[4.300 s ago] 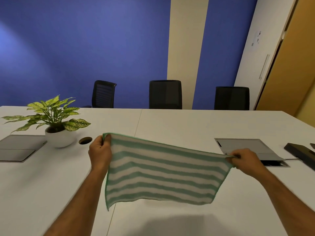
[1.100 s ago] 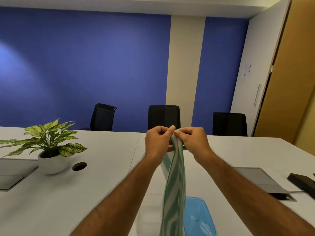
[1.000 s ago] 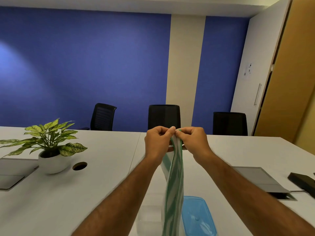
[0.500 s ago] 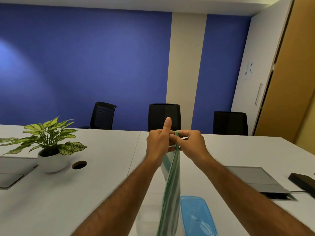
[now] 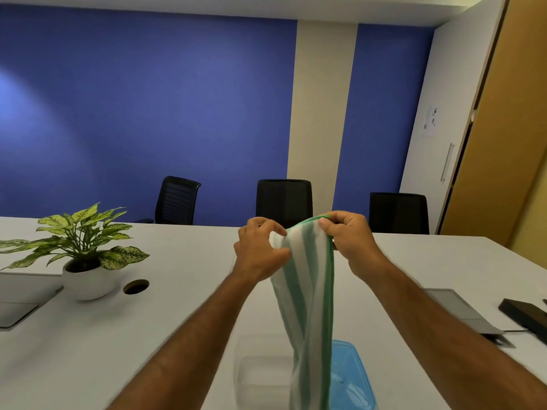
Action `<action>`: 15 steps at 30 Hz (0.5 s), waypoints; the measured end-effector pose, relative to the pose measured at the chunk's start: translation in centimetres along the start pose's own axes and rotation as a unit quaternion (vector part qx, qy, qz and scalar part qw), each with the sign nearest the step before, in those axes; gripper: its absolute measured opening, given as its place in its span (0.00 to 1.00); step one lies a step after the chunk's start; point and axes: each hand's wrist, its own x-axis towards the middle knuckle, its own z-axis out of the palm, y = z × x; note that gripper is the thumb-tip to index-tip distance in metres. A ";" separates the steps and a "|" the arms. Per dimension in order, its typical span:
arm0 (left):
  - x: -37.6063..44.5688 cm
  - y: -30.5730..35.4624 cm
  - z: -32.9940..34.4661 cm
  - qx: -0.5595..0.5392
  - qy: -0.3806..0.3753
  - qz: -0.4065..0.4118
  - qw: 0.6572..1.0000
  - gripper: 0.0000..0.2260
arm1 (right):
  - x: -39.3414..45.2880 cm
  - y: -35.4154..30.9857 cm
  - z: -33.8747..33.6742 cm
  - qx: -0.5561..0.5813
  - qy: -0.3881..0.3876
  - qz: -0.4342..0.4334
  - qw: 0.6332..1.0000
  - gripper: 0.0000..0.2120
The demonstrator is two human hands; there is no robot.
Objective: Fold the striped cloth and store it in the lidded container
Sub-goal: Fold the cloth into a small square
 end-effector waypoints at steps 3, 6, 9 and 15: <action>0.5 -0.7 -0.7 0.023 -0.042 0.021 0.999 0.27 | 0.2 -0.4 -1.0 0.002 -0.021 -0.009 1.000 0.07; 0.5 -0.5 -1.5 0.014 -0.095 0.061 0.994 0.31 | 0.3 -0.7 -1.6 -0.006 -0.050 -0.021 0.999 0.08; 0.8 -0.2 -1.6 0.001 -0.116 0.090 0.989 0.25 | 0.4 -0.7 -1.9 -0.016 -0.063 -0.032 0.997 0.08; 1.9 -0.8 -1.2 0.089 -0.128 0.110 0.982 0.21 | 0.4 -0.5 -2.6 -0.020 -0.062 -0.040 0.997 0.09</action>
